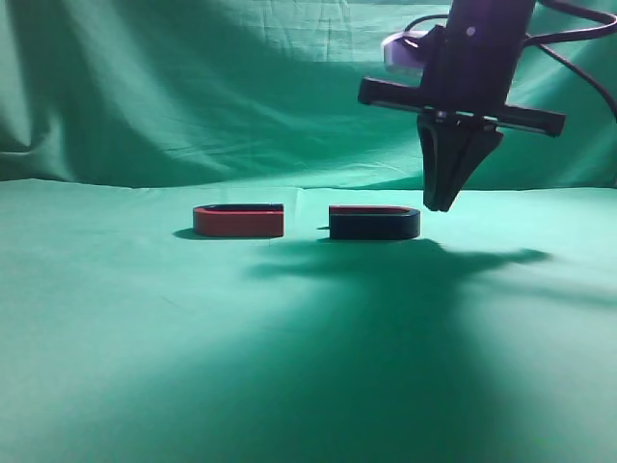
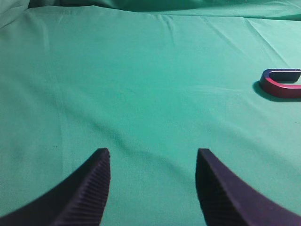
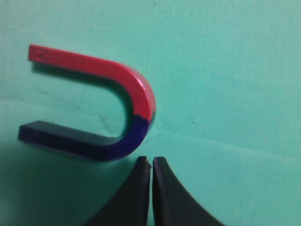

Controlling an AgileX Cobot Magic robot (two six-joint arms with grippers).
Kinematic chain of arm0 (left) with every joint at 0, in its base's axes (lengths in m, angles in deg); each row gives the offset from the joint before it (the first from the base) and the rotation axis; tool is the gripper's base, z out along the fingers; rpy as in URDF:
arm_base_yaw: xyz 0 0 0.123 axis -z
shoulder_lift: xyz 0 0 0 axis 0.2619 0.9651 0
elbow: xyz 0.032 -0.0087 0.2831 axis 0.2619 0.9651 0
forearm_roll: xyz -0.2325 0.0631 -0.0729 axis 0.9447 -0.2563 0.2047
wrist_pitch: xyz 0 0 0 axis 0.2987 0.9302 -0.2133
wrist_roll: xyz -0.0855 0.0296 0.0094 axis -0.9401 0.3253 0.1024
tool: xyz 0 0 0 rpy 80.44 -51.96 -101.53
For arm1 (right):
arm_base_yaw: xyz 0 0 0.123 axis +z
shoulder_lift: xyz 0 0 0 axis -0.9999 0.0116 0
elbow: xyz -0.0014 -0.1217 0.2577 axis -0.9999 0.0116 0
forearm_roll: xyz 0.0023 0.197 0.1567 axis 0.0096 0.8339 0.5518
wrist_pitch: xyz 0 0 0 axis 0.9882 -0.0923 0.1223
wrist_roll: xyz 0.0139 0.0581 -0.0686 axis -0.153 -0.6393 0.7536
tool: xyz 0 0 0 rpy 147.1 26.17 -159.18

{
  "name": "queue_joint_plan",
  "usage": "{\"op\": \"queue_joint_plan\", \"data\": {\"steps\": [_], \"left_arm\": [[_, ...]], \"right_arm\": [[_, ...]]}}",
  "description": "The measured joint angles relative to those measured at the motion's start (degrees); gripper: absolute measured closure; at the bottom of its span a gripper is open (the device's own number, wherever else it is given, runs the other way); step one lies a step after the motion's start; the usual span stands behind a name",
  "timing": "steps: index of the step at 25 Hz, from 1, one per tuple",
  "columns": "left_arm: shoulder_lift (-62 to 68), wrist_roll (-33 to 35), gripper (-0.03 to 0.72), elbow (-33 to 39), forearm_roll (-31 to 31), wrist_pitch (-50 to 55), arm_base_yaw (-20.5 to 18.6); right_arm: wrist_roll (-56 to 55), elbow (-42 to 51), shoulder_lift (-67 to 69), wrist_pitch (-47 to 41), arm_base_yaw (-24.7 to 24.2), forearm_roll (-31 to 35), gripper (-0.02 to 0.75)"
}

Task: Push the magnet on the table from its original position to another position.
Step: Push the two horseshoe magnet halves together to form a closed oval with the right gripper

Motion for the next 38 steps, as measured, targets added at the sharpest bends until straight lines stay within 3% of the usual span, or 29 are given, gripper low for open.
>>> {"op": "queue_joint_plan", "data": {"steps": [15,30,38], "left_arm": [[0.00,0.00,0.316,0.00,0.00,0.00,0.00],[0.00,0.00,0.316,0.00,0.00,0.00,0.00],[0.00,0.00,0.316,0.00,0.00,0.00,0.00]], "right_arm": [[-1.61,-1.52,4.29,2.65,0.39,-2.13,0.738],[-1.61,-1.52,4.72,8.14,5.78,-1.12,0.738],[-4.54,-8.69,4.57,-4.10,5.89,-5.54,0.738]]}}
